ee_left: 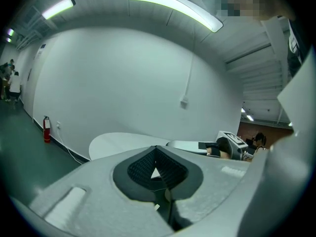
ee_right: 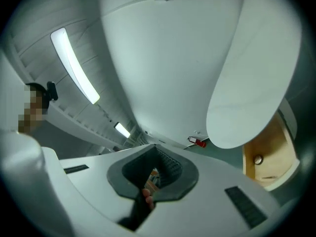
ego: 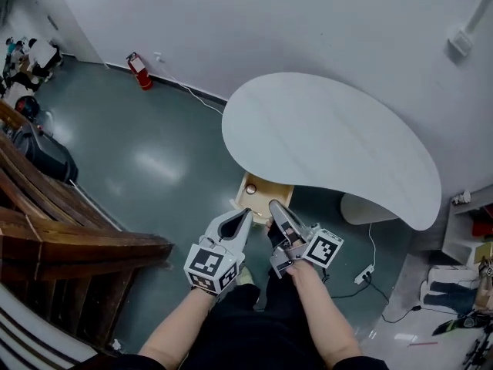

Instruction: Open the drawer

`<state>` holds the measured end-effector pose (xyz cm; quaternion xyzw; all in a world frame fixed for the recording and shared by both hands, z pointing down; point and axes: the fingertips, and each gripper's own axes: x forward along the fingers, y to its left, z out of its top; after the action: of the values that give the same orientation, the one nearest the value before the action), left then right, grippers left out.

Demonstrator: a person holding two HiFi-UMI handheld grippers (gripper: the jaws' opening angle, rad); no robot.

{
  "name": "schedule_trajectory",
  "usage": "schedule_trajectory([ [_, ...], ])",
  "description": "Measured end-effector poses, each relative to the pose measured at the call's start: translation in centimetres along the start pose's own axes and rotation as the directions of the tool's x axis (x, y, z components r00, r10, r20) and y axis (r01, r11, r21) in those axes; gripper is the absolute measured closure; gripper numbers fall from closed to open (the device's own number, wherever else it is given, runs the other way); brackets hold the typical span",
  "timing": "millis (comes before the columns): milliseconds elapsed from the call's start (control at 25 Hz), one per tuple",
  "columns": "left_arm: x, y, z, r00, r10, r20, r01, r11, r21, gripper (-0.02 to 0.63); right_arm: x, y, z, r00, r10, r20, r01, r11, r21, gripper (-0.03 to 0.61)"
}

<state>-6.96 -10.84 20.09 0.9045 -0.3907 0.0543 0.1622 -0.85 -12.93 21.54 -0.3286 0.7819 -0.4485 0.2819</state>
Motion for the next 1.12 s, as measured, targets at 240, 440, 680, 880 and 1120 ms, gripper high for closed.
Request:
schedule_trajectory([
  [240,-0.4,-1.6,4.5,0.998,-0.014,0.065,0.012,1.0,0.025,0.607,0.5,4.1,2.9,1.0,0.007,-0.011,-0.008,0.996,-0.091,0.563],
  [440,-0.7,-2.0,6.9,0.994,-0.018,0.105,0.014,0.999,0.039,0.607,1.2,6.9,4.5,0.999,0.033,-0.018,-0.035,0.982,-0.187,0.563],
  [680,-1.1,-2.1,8.8,0.991,-0.007,0.134,0.001,0.999,0.051,0.607,1.0,8.7,5.2,0.999,0.037,-0.032,-0.044,0.964,-0.262,0.563],
  [880,-1.3,-2.4,9.3,0.989,-0.002,0.146,-0.005,0.999,0.051,0.607,1.0,9.5,5.4,0.998,0.042,-0.037,-0.051,0.956,-0.288,0.563],
  [1120,-2.0,-2.2,10.0,0.987,0.004,0.162,-0.013,0.998,0.054,0.607,1.5,10.2,5.0,0.998,0.037,-0.043,-0.048,0.952,-0.301,0.563],
])
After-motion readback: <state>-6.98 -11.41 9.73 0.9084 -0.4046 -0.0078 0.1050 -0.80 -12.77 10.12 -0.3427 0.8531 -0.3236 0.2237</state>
